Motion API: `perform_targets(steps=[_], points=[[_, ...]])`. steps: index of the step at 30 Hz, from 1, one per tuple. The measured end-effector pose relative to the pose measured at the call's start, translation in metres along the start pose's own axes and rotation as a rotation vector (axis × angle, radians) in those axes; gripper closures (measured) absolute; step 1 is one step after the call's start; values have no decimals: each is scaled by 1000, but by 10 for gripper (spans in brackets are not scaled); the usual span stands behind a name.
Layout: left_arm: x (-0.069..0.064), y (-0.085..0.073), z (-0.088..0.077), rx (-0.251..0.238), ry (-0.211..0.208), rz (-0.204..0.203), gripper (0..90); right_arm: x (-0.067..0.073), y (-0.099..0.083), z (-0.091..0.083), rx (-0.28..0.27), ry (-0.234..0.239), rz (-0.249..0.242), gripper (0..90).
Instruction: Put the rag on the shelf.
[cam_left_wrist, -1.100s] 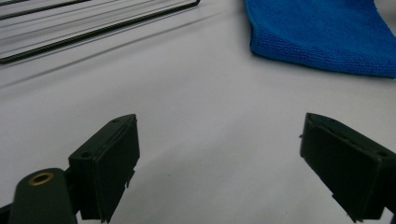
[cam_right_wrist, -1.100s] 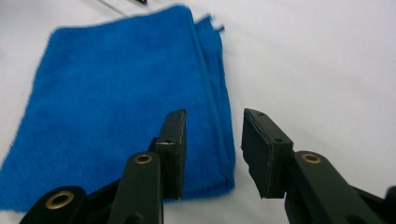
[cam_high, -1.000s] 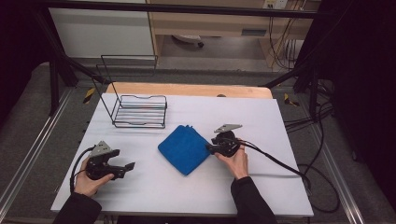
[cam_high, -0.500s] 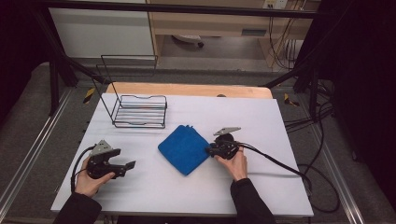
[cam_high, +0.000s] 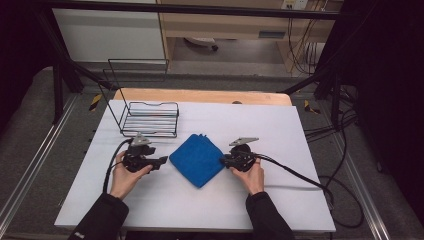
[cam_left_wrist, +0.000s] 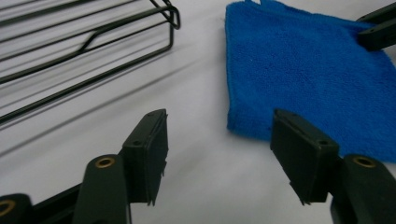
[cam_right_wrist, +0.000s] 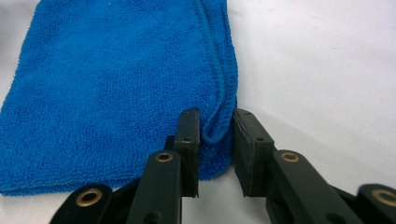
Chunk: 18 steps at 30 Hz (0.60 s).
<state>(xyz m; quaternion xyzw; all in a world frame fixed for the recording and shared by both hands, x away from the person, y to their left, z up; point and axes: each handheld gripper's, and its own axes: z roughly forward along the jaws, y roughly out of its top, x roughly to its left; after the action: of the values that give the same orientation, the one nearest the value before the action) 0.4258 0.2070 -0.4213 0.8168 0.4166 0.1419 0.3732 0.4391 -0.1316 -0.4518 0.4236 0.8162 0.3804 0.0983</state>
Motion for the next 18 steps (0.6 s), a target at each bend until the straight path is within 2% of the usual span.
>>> perform_targets(steps=[1,3,5,9,14,15,18], points=[[-2,2,6,4,-7,-5,437,0,0,0,0,3,3,749],[-4,5,16,11,-32,-21,468,0,0,0,0,6,6,758],[-6,7,25,43,-56,-11,529,1,0,1,2,15,21,784],[-10,6,38,88,-72,13,598,0,0,1,5,21,27,808],[-10,5,39,109,-117,-2,739,0,2,1,11,35,36,838],[-11,5,38,110,-118,-1,787,-1,2,1,13,38,37,842],[-14,4,33,118,-113,8,834,-2,4,1,13,40,31,852]])
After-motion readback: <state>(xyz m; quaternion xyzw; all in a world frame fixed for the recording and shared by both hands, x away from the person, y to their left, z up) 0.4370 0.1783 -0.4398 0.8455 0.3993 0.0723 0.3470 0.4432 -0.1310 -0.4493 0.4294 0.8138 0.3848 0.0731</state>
